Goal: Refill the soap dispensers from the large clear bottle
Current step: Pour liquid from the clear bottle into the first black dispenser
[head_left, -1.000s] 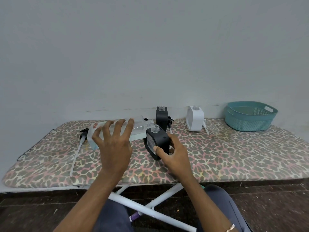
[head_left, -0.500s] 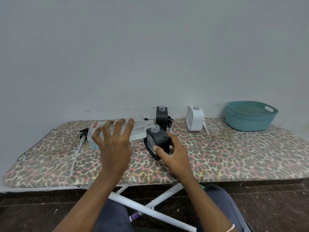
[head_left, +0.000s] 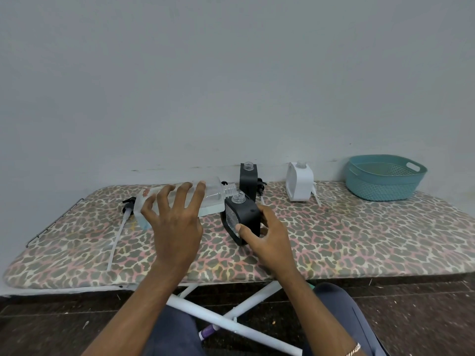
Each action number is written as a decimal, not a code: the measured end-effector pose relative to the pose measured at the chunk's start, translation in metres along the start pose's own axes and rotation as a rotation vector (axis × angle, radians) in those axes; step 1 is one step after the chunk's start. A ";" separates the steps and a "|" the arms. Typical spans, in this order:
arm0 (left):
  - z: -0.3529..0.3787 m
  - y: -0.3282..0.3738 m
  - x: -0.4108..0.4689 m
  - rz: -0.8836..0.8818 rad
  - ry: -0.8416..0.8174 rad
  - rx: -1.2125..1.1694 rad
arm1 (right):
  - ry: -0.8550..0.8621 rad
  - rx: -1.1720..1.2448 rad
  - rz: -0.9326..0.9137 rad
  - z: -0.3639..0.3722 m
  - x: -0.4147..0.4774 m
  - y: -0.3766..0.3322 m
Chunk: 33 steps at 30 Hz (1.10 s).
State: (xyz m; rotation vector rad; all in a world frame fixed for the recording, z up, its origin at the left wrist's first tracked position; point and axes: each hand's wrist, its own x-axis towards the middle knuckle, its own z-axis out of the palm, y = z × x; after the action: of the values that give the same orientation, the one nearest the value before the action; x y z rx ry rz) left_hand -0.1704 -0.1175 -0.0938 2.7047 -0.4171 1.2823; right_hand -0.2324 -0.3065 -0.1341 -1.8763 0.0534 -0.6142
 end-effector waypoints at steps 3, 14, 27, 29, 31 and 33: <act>0.000 0.000 0.000 -0.001 -0.003 -0.001 | -0.001 0.008 -0.004 0.001 0.000 0.001; 0.000 0.000 0.000 0.002 0.003 0.002 | -0.002 0.011 0.001 0.000 0.000 0.000; 0.000 0.000 0.000 0.004 0.010 0.001 | -0.010 -0.005 -0.003 0.001 0.001 0.001; 0.000 0.000 0.001 0.005 0.007 0.000 | -0.010 -0.006 -0.004 0.001 0.001 0.000; 0.000 0.000 0.000 0.005 0.005 -0.001 | -0.010 -0.005 -0.005 0.001 0.000 0.000; 0.000 0.000 0.000 0.004 0.004 0.000 | -0.007 0.003 -0.008 0.001 0.000 0.000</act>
State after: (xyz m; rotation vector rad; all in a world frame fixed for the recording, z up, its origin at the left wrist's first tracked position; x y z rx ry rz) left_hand -0.1698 -0.1172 -0.0938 2.7019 -0.4220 1.2883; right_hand -0.2317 -0.3056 -0.1348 -1.8768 0.0406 -0.6129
